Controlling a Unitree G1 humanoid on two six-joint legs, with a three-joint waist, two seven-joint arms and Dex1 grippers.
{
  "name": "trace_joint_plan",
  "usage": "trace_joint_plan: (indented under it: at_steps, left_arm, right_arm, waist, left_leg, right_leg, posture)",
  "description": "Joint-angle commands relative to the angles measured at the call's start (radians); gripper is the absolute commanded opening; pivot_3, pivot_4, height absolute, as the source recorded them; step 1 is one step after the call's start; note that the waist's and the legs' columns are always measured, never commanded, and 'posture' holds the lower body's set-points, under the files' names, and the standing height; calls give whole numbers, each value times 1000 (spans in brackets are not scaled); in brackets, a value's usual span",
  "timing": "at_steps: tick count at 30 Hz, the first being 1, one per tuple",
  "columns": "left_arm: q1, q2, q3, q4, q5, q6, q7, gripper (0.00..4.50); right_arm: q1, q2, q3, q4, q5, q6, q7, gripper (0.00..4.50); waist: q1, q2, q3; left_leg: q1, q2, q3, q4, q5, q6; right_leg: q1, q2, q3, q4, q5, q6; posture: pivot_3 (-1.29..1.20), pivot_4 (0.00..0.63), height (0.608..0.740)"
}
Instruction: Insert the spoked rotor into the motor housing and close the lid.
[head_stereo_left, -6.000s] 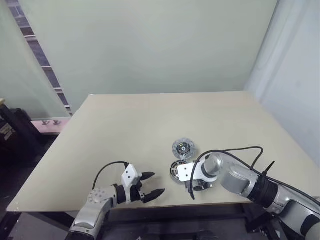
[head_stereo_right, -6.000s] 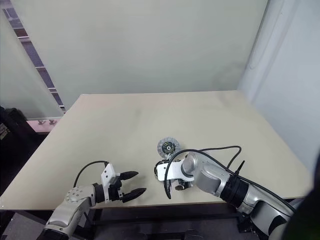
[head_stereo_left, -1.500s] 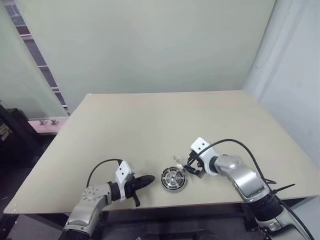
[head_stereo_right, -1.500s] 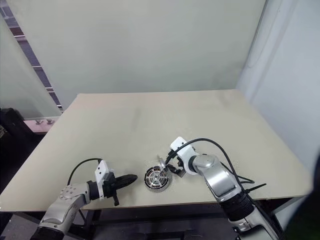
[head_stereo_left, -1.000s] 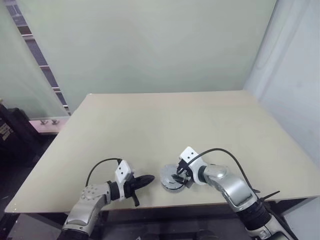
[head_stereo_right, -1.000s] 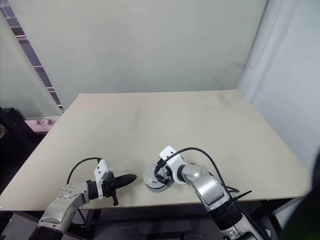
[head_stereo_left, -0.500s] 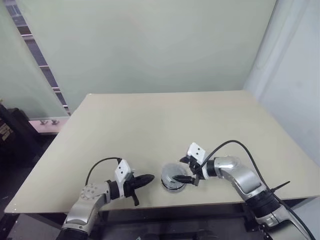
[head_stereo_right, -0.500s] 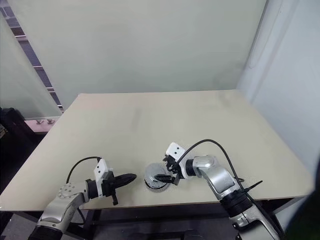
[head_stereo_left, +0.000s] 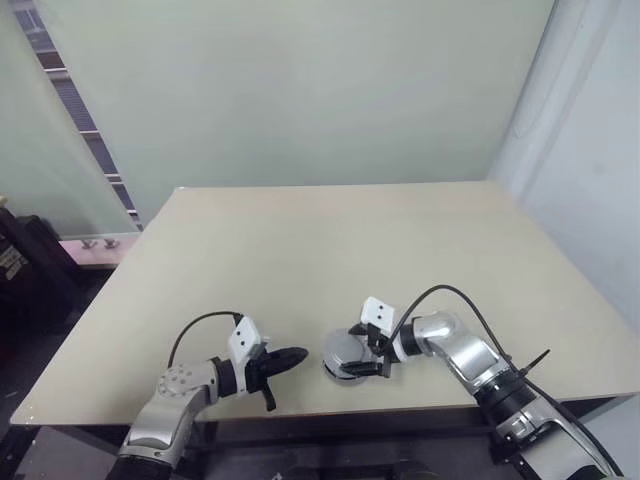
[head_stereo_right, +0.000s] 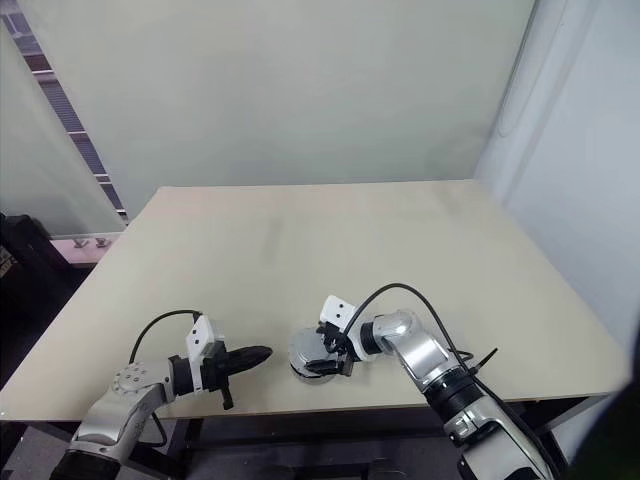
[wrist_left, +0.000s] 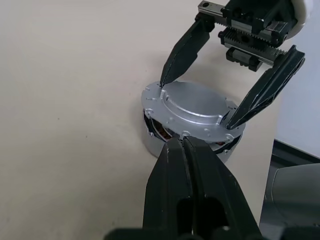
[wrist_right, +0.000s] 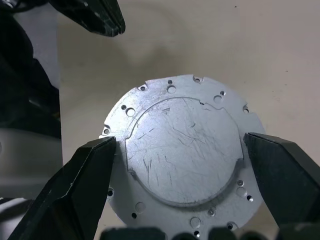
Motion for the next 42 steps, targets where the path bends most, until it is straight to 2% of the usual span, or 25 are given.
trace_joint_plan:
  at_steps: [1,4,10,34,42]
  left_arm:
    - [-8,15,20,-47,-16,-3,-4,0]
    - [-14,13,16,-43,-14,-2,-5,0]
    - [-32,3,4,-31,-9,-4,-8,0]
    - [-57,-11,-8,-7,-3,-10,-13,0]
    - [-66,-6,-8,3,-1,-10,-21,0]
  right_arm:
    - [-25,5,-1,-2,-22,-18,4,4105]
    - [-27,3,4,-22,-32,21,12,3315]
    - [-41,-4,29,-73,-58,93,27,3297]
    - [38,62,-28,-177,-33,344,-144,3297]
    - [86,95,-101,-196,51,310,-150,3297]
  waist:
    - [0,0,0]
    - [0,0,0]
    - [0,0,0]
    - [0,0,0]
    - [0,0,0]
  left_leg:
    - [0,0,0,0,0,0]
    - [0,0,0,0,0,0]
    - [0,0,0,0,0,0]
    - [1,0,0,1,0,0]
    - [1,0,0,2,0,0]
  right_leg:
    - [0,0,0,0,0,0]
    - [0,0,0,0,0,0]
    - [0,0,0,0,0,0]
    - [1,1,0,1,0,0]
    - [1,1,0,1,0,0]
  posture:
    - [0,0,740]
    - [0,0,740]
    - [0,0,740]
    - [0,0,740]
    - [0,0,740]
